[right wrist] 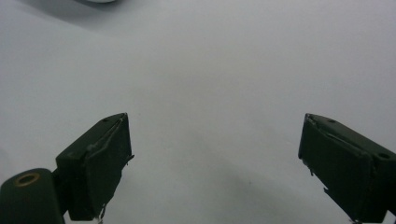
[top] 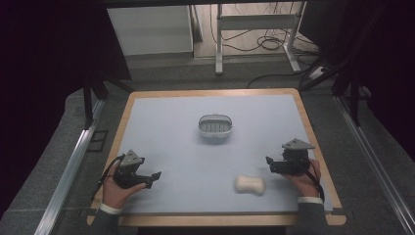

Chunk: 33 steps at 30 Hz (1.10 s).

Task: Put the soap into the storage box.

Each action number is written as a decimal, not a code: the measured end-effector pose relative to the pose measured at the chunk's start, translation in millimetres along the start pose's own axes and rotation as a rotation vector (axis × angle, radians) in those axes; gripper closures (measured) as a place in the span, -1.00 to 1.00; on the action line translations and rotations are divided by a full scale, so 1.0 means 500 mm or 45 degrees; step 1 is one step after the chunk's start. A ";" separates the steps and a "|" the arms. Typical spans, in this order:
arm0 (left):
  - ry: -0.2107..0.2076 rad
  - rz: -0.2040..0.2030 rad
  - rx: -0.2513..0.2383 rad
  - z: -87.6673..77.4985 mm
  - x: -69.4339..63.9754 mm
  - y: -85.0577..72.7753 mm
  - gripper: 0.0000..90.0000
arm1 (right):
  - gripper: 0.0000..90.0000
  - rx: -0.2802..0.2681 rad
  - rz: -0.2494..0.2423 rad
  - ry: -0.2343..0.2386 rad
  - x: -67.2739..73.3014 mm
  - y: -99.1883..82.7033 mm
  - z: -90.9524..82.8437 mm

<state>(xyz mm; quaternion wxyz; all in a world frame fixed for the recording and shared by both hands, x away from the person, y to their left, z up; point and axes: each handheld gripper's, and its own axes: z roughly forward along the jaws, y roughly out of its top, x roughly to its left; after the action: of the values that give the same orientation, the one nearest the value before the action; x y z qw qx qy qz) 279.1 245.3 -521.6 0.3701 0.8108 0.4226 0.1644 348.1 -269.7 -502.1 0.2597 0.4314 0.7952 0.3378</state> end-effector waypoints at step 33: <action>-0.017 0.025 0.035 0.008 -0.005 0.000 -0.71 | -0.66 0.002 0.041 0.074 -0.004 0.009 -0.024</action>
<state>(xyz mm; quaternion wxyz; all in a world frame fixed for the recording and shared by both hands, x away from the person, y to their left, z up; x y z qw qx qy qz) 280.1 241.6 -524.3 0.3600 0.8210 0.4144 0.1569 342.7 -273.3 -490.8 0.2307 0.4344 0.7957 0.3535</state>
